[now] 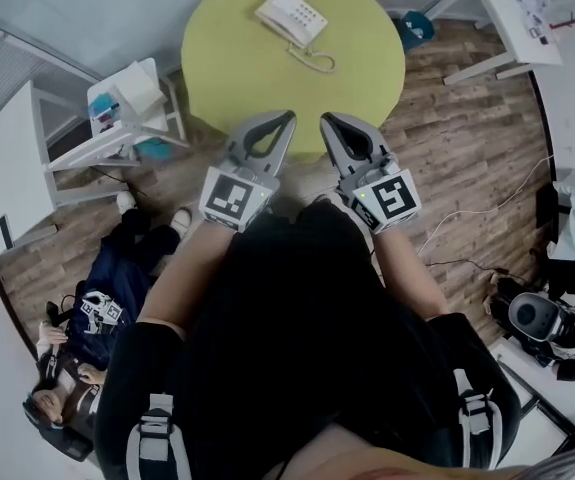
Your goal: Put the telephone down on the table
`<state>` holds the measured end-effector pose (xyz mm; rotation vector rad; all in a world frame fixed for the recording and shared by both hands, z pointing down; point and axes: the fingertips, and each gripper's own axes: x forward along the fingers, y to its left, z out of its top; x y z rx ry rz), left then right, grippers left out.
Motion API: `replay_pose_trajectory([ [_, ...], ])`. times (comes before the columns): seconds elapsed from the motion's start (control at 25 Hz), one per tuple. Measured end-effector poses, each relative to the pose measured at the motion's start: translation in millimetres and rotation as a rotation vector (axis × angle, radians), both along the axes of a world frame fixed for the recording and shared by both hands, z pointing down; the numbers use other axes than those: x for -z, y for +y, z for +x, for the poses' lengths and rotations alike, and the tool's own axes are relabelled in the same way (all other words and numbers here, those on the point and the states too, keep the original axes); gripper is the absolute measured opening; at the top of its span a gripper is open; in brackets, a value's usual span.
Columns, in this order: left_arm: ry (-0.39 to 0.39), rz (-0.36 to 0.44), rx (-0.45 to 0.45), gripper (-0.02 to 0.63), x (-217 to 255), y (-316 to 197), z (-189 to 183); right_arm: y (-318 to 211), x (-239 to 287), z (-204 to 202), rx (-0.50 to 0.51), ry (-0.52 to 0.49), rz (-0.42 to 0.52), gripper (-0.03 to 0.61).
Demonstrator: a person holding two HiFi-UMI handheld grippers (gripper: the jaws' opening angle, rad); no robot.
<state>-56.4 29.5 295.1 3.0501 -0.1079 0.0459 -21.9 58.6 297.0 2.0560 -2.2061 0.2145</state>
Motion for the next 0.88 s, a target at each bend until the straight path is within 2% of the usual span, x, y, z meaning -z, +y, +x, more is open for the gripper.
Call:
replay_pose_trajectory([
  [0.16,-0.003,0.003,0.019,0.006,-3,-14,13,-15,-6,16,0.013,-0.001,-0.006,0.018],
  [0.44,0.0,0.005,0.108,0.006,-8,-46,54,-47,-15,60,0.109,-0.011,0.013,0.018],
  [0.88,-0.04,-0.003,0.336,0.006,-17,-90,140,-104,-31,155,0.339,-0.018,-0.018,0.018],
])
